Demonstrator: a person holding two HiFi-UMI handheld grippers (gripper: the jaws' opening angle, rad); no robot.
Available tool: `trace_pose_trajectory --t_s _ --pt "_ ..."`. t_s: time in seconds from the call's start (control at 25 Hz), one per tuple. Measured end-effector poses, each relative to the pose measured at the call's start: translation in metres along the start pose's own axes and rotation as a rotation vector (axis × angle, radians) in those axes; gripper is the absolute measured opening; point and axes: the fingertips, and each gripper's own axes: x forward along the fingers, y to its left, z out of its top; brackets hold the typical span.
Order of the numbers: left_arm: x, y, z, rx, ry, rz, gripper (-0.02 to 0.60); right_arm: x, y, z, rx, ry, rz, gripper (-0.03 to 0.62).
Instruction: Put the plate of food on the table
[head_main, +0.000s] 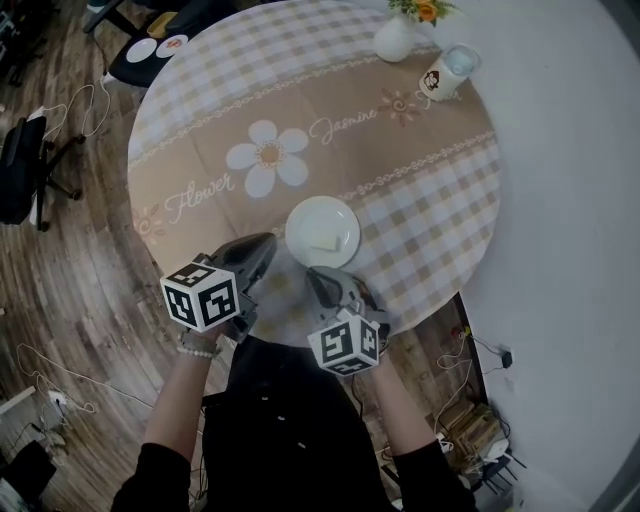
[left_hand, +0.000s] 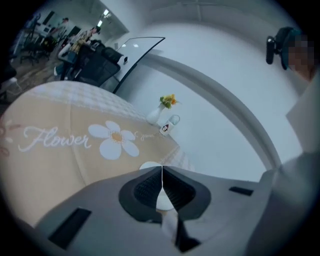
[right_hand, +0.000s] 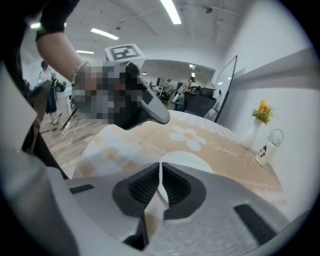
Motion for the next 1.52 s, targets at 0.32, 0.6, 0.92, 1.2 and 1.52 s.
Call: trace_pose_trajectory --t_s 0.32,0.6,0.92,1.2,1.52 --pt "-0.032 -0.040 0.055 0.260 -0.123 0.030 0.003 -0.047 -0.031 0.055 0.176 -0.192 -0.089 0.000" --pt "-0.065 -0.092 0.097 0.428 -0.262 0.018 0.002 -0.092 -0.059 0.098 0.286 -0.347 -0.178 0.000" --pt "-0.104 -0.147 0.138 0.575 -0.380 0.038 0.002 -0.145 -0.085 0.137 0.320 -0.491 -0.248 0.000" --pt "-0.137 -0.165 0.150 0.648 -0.437 0.070 0.002 -0.183 -0.094 0.167 0.297 -0.580 -0.296 0.000" --pt "-0.151 -0.170 0.146 0.709 -0.406 0.087 0.002 -0.204 -0.099 0.189 0.267 -0.633 -0.320 0.000"
